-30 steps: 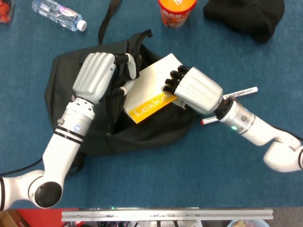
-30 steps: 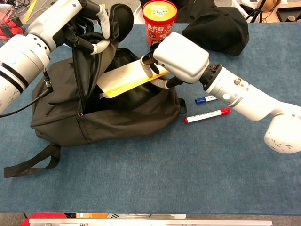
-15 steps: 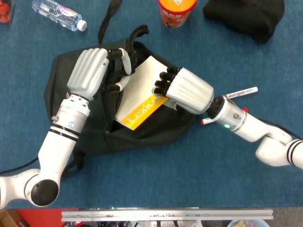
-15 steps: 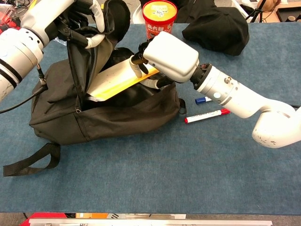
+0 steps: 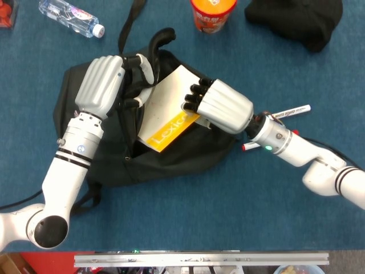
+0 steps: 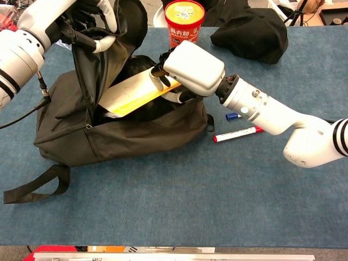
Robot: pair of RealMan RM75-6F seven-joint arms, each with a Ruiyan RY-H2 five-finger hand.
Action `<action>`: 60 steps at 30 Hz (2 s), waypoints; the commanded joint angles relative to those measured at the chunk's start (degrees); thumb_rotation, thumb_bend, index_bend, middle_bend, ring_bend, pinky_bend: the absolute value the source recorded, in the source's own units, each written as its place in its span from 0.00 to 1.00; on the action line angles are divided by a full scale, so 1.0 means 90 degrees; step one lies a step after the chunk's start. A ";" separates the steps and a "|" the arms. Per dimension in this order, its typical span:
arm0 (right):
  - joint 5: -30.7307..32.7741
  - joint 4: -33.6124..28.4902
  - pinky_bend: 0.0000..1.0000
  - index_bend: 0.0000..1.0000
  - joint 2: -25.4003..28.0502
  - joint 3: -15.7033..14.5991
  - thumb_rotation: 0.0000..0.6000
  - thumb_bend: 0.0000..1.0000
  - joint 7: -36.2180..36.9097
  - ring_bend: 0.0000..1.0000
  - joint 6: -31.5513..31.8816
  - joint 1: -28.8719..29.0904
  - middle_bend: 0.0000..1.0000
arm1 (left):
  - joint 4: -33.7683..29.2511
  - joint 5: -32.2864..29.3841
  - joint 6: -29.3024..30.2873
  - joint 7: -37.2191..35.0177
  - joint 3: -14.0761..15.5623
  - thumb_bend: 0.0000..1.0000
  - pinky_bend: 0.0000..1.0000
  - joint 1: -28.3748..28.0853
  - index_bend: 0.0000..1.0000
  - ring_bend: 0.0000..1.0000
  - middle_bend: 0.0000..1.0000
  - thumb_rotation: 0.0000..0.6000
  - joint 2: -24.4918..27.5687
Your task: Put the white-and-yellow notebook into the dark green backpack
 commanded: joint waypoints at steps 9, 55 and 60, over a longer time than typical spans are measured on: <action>0.0232 0.0799 0.58 0.87 -0.0574 -0.0015 1.00 0.54 0.0260 0.53 -0.0019 0.0205 0.69 | -0.0011 -0.0132 0.0094 -0.0103 -0.0075 0.37 0.96 0.0032 0.53 0.76 0.65 1.00 0.0044; 0.0878 -0.2708 0.14 0.00 0.1352 -0.0270 1.00 0.40 -0.1341 0.00 -0.1212 -0.0086 0.03 | -0.0284 -0.0517 -0.0220 -0.0761 -0.0049 0.37 0.96 0.0290 0.37 0.76 0.50 1.00 0.0742; 0.0820 -0.3346 0.14 0.00 0.1925 -0.0332 1.00 0.40 -0.1604 0.00 -0.1018 -0.0303 0.03 | -0.0333 -0.0445 -0.0307 -0.0766 0.0079 0.37 0.96 0.0326 0.36 0.76 0.50 1.00 0.0815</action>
